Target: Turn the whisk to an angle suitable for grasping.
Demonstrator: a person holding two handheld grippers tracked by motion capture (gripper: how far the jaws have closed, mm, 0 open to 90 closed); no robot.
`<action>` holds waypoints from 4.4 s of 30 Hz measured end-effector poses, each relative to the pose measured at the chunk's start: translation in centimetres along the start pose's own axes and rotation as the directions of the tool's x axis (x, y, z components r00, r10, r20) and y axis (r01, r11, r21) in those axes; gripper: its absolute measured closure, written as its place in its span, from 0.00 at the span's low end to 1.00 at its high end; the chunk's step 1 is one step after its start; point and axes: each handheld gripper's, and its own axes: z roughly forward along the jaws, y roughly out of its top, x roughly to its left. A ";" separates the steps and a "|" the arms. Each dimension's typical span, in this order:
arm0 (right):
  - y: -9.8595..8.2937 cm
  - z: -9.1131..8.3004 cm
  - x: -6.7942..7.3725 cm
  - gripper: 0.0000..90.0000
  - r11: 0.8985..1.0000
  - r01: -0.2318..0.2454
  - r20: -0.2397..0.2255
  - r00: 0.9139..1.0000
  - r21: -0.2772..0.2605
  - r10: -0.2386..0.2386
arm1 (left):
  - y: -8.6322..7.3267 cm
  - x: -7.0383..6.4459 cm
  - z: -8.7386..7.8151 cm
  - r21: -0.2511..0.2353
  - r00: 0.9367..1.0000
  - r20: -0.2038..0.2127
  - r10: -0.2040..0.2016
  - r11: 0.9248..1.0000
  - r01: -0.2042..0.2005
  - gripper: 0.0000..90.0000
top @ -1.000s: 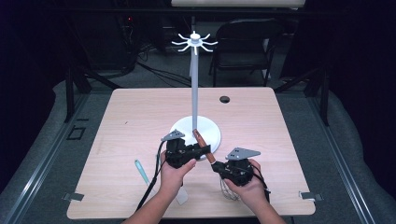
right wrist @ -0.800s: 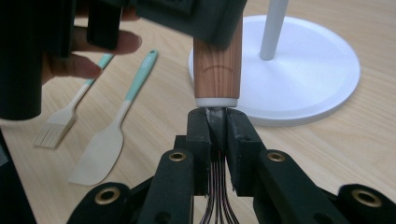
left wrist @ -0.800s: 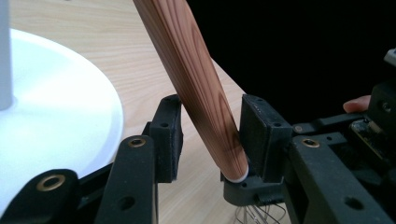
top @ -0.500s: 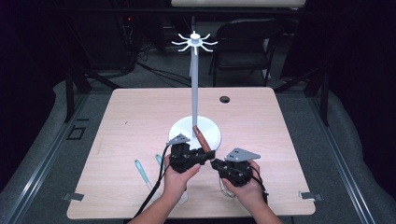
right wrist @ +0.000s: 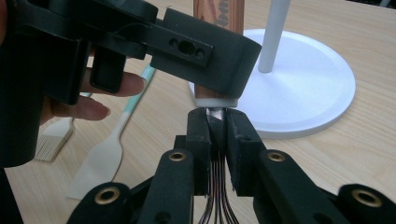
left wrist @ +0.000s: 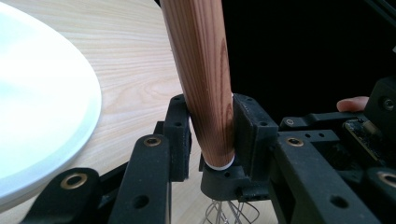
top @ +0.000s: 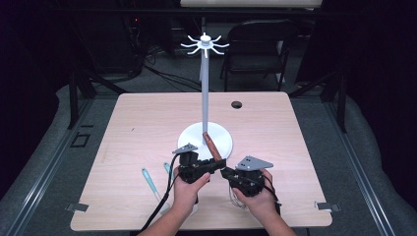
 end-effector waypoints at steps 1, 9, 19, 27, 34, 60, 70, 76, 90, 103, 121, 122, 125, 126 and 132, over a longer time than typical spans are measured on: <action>0.0 0.0 0.0 0.90 1.000 0.003 -0.001 1.000 0.003 -0.003 | 0.0 -0.1 0.0 -0.003 1.000 0.004 -0.001 1.000 0.001 0.77; 0.0 -0.1 -0.3 0.82 1.000 -0.014 -0.033 0.999 -0.016 0.013 | 0.2 0.5 -0.1 -0.003 0.997 0.053 -0.063 0.998 0.064 0.80; 0.3 -2.6 -1.4 0.81 0.996 -0.032 -0.038 0.999 -0.080 0.029 | 1.0 1.2 -1.2 -0.020 0.997 0.044 -0.064 0.998 0.064 0.81; -0.4 -2.7 -3.8 0.73 0.995 -0.079 0.072 0.994 -0.058 0.083 | 1.3 0.8 -1.4 -0.004 0.998 0.060 -0.018 1.000 0.018 0.81; -2.2 -0.6 -5.8 0.69 0.992 -0.116 0.144 0.984 0.055 0.107 | 1.7 0.1 -1.3 0.039 0.997 0.070 0.045 0.998 -0.047 0.81; -3.3 0.6 -6.6 0.62 0.981 -0.158 0.139 0.980 0.112 0.142 | 6.5 -1.7 -3.6 0.130 0.952 0.072 0.299 0.943 -0.306 0.81; -3.4 0.9 -6.5 0.62 0.981 -0.153 0.140 0.981 0.121 0.136 | 9.5 -2.8 -4.7 0.142 0.930 0.068 0.360 0.920 -0.366 0.81; -3.5 1.0 -6.5 0.61 0.981 -0.154 0.139 0.981 0.121 0.137 | 11.7 -3.7 -5.3 0.153 0.914 0.065 0.399 0.902 -0.405 0.81; -3.7 1.2 -6.6 0.61 0.979 -0.158 0.137 0.981 0.132 0.140 | 17.8 -5.7 -6.6 0.131 0.895 0.079 0.439 0.885 -0.446 0.81; -3.7 1.5 -6.2 0.61 0.981 -0.139 0.117 0.985 0.138 0.123 | 21.6 -6.2 -6.6 0.094 0.908 0.097 0.408 0.904 -0.416 0.81; -3.7 1.5 -6.3 0.61 0.982 -0.134 0.116 0.986 0.130 0.119 | 22.6 -4.7 -6.2 0.096 0.923 0.113 0.367 0.921 -0.378 0.81; -3.7 1.6 -6.2 0.61 0.983 -0.135 0.111 0.986 0.127 0.121 | 22.6 -4.7 -6.1 0.097 0.924 0.113 0.366 0.921 -0.377 0.81; -3.7 1.6 -6.1 0.61 0.982 -0.133 0.108 0.987 0.133 0.119 | 22.6 -4.6 -6.0 0.092 0.923 0.115 0.367 0.921 -0.377 0.81; -3.7 1.6 -6.2 0.61 0.982 -0.129 0.108 0.988 0.137 0.115 | 22.6 -4.5 -6.0 0.093 0.923 0.115 0.367 0.921 -0.378 0.81; -3.7 1.6 -6.1 0.61 0.982 -0.130 0.108 0.987 0.139 0.116 | 22.6 -4.3 -5.7 0.088 0.923 0.122 0.364 0.923 -0.376 0.81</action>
